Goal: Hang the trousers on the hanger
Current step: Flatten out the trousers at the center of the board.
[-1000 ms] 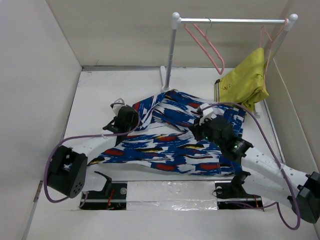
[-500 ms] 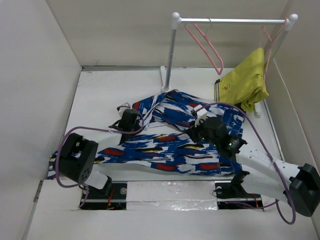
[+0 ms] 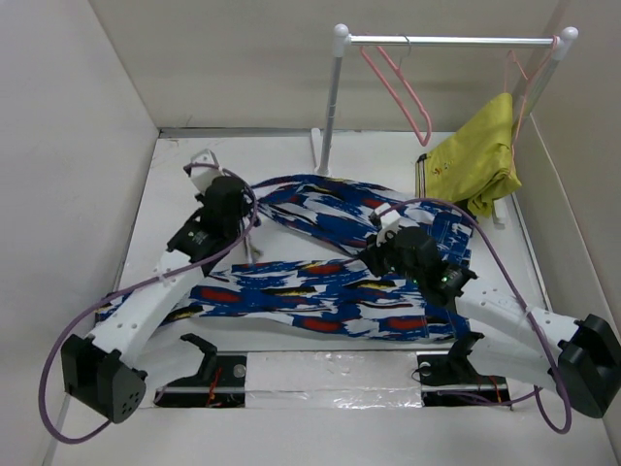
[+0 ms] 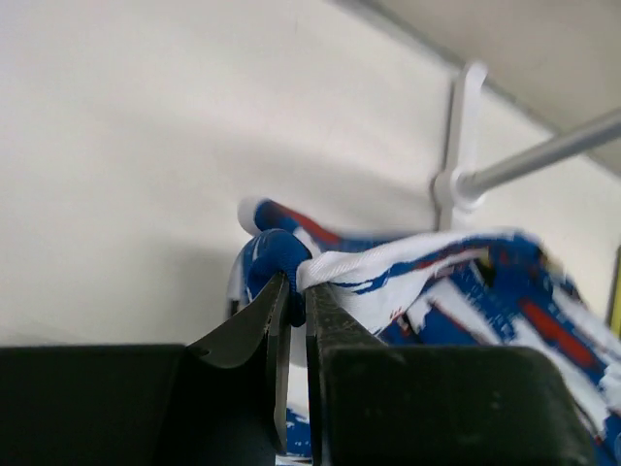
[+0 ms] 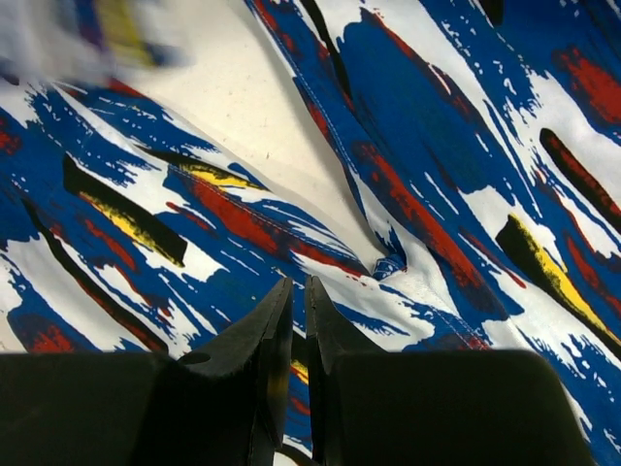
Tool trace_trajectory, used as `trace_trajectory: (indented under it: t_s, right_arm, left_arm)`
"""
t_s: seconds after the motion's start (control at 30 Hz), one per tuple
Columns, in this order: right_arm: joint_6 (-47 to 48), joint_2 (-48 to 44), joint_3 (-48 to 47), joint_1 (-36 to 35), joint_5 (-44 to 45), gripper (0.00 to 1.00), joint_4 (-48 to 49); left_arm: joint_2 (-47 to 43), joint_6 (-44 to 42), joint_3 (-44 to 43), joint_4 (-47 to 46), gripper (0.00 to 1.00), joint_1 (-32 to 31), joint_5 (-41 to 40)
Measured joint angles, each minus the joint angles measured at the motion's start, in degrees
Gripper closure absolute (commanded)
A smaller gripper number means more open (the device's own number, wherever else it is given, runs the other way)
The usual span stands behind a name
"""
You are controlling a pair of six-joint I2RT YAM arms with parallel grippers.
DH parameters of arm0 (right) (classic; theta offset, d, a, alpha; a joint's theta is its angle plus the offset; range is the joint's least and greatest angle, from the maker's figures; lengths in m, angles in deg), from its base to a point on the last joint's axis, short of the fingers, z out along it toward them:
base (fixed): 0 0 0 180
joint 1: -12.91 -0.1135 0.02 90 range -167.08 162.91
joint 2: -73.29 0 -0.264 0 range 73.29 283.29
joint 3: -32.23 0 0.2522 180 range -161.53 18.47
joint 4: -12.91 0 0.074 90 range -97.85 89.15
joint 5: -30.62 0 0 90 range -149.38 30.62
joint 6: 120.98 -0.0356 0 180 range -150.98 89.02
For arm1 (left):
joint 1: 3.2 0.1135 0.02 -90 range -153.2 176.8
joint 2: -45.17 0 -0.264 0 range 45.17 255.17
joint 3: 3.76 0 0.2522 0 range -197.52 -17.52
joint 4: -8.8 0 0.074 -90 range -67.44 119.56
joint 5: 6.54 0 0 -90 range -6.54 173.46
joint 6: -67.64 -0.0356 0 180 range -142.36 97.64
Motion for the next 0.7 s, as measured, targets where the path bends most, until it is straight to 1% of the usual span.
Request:
trace_trajectory:
  t_s: [0.07,0.1,0.23,0.3,0.37,0.5,0.7]
  right_arm:
    - [0.0,0.0,0.0,0.0,-0.02,0.84,0.0]
    - [0.0,-0.04,0.0,0.0,-0.07,0.84,0.02]
    - [0.0,-1.75,0.0,0.0,-0.15,0.84,-0.24]
    - [0.0,-3.52,0.04,0.0,-0.11,0.84,-0.26]
    - [0.0,-5.55,0.26,0.0,0.22,0.84,-0.31]
    - [-0.07,-8.98,0.35,0.0,0.98,0.84,-1.25]
    - [-0.09,-10.6,0.35,0.0,1.97,0.84,-2.58]
  left_arm:
    - [-0.61,-2.29,-6.54,2.95,1.0,0.0,-2.4]
    - [0.31,-3.67,-11.02,5.95,1.0,0.09,-3.61]
    - [6.43,-10.82,-28.48,11.82,1.0,1.11,-5.95]
    - [8.11,-13.81,-33.31,13.64,1.0,1.68,-6.86]
    - [8.11,-16.09,-34.34,15.1,1.0,1.95,-7.63]
    - [7.74,-19.19,-33.2,17.81,1.0,2.67,-8.22]
    - [7.82,-19.78,-28.74,21.53,1.0,4.33,-6.93]
